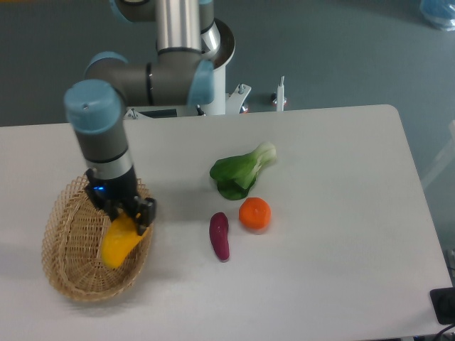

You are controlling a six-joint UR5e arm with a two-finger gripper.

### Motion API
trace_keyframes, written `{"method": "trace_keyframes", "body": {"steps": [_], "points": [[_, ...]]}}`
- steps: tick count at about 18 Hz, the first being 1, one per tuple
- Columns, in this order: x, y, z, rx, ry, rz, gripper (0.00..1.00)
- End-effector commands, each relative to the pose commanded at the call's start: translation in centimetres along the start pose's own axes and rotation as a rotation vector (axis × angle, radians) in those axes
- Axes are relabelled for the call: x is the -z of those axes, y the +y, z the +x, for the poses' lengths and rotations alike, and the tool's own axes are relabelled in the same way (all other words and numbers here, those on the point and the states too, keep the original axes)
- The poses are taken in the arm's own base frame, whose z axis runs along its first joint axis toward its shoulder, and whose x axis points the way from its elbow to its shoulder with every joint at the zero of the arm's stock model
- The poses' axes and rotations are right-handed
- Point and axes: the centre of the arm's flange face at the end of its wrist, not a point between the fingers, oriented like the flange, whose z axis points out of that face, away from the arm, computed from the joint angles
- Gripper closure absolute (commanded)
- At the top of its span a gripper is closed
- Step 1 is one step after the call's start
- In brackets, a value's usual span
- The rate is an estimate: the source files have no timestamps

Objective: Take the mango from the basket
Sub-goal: 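Lift the mango out of the basket and carry it toward the orange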

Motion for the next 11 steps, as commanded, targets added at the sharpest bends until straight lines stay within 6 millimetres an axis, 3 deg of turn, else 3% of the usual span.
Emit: {"method": "trace_keyframes", "body": {"steps": [3,8,10,11], "points": [[0.9,1.4,-3.3,-0.02,-0.023,0.0,0.39],[3.4,5.1,-10.5,-0.045,-0.075,0.007,0.4],[3.3,8.1,-15.2,-0.062,-0.075,0.0,0.4],[3.4,9.0,-16.4,-0.067,-0.065,0.006,0.4]]}}
